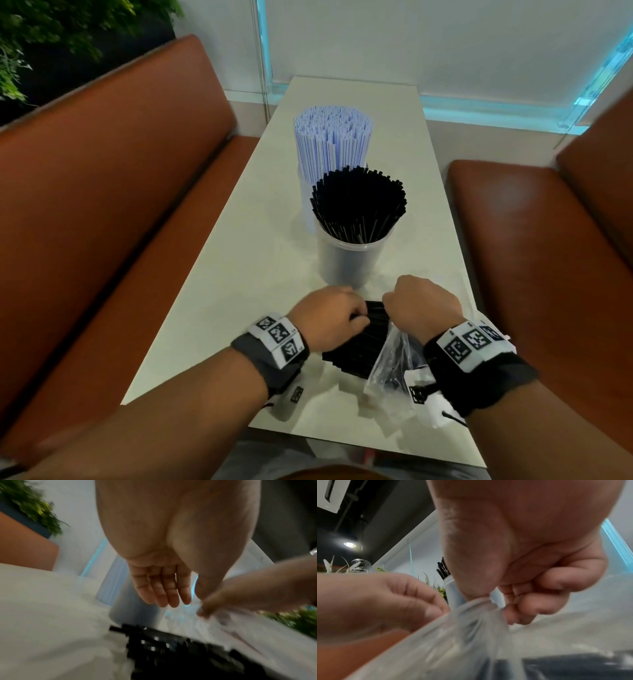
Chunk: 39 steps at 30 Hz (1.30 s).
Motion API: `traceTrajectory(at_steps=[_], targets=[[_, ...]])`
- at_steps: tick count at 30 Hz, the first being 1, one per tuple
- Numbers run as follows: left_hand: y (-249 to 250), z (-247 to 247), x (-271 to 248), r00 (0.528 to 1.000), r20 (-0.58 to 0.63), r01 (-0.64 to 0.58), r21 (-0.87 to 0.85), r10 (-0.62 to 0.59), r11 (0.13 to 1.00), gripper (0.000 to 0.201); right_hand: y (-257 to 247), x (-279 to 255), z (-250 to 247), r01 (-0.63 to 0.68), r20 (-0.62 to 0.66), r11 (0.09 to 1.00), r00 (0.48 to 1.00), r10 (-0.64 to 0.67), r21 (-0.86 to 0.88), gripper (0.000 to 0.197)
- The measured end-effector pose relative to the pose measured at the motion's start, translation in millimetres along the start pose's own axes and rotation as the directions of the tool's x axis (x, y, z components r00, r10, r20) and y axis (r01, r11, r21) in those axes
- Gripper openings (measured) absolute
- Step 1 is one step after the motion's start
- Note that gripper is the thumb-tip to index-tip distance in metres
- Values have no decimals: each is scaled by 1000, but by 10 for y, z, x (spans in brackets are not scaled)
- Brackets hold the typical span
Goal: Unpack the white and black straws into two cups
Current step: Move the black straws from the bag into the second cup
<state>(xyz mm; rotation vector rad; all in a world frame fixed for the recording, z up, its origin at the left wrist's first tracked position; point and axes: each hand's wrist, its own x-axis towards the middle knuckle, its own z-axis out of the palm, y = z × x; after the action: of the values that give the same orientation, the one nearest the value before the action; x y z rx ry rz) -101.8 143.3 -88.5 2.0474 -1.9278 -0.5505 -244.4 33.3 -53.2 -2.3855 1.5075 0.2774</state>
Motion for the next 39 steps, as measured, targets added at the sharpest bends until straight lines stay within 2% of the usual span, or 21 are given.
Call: traceTrajectory(at_steps=[2,5,9,12,14,19,24,27,30,35,38,39], targets=[[60,131,106,997,70,-49,49,45,998,37,-15,-6,-22,21,-14,1000,1000,-21,18,20],[139,233,256,989,90,-133,162,120,978,45,16,-20,-41,126,-31,991,991,-127,-44,26],[173,291,394,986,70,-162,203,151,966,40,81,-15,-25,108,-81,993,991,-104,38,23],[218,293,463,972,198,-186,296,131,937,28,114,8,6,116,-109,991,988,-108,72,23],[240,288,492,967,225,-186,324,116,928,24,130,19,11,106,-133,988,987,-91,109,23],[237,300,497,978,161,-179,297,136,938,24,141,20,15,107,-93,990,991,-98,90,22],[120,151,416,987,141,-123,305,83,944,28,140,34,6,102,-95,991,991,-94,92,22],[-39,60,339,993,57,-120,309,107,944,21,138,56,-10,102,-86,990,992,-94,93,23],[-275,-1,191,995,7,-93,352,97,931,30,171,88,-11,82,-100,992,992,-72,100,22],[-684,-121,-165,996,-90,51,292,-26,955,23,224,73,46,51,-157,985,987,-25,163,17],[-800,-155,-323,985,-125,143,231,-117,962,21,216,37,72,69,-157,974,987,-35,215,29],[-803,-158,-354,982,-136,158,213,-131,964,21,201,28,62,94,-201,960,979,-41,262,35]])
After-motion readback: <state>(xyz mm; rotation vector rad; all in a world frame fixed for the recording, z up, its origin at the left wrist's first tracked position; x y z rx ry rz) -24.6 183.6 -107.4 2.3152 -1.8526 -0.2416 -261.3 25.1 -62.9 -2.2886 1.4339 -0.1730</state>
